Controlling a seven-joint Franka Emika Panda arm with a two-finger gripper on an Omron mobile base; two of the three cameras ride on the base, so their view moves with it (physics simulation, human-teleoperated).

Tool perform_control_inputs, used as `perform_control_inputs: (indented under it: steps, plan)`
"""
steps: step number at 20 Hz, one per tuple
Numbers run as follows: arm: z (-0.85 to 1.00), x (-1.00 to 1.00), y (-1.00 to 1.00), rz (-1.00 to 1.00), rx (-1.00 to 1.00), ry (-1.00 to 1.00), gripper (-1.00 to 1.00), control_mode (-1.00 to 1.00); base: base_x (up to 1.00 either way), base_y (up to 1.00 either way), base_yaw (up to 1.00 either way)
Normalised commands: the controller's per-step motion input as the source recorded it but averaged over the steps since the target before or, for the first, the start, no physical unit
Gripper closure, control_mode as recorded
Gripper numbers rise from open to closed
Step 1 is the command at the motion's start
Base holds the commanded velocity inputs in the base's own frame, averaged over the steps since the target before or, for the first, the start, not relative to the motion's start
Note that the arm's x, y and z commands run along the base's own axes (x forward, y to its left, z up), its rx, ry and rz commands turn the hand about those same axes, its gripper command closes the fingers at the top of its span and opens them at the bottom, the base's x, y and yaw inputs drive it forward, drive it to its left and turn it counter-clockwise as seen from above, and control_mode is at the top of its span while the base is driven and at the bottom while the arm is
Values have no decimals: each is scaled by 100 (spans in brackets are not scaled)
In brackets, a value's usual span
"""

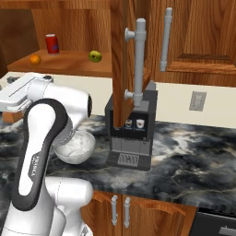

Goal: Open the cabinet. Pick the tangerine and pear from the cabinet and place them into the bowl. Then close the cabinet.

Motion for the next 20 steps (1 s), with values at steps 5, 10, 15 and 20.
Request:
perform_control_inputs:
  steps: [5,10,15,20]
  plan:
    - [1,-5,-53,-15,2,12,-100,-100,0,0,0]
    - [2,3,-12,-10,0,17,-100,-100,0,0,0]
    - [6,21,0,-5,0,21,-100,-100,0,0,0]
    - [8,12,1,-6,-3,19,-100,-100,0,0,0]
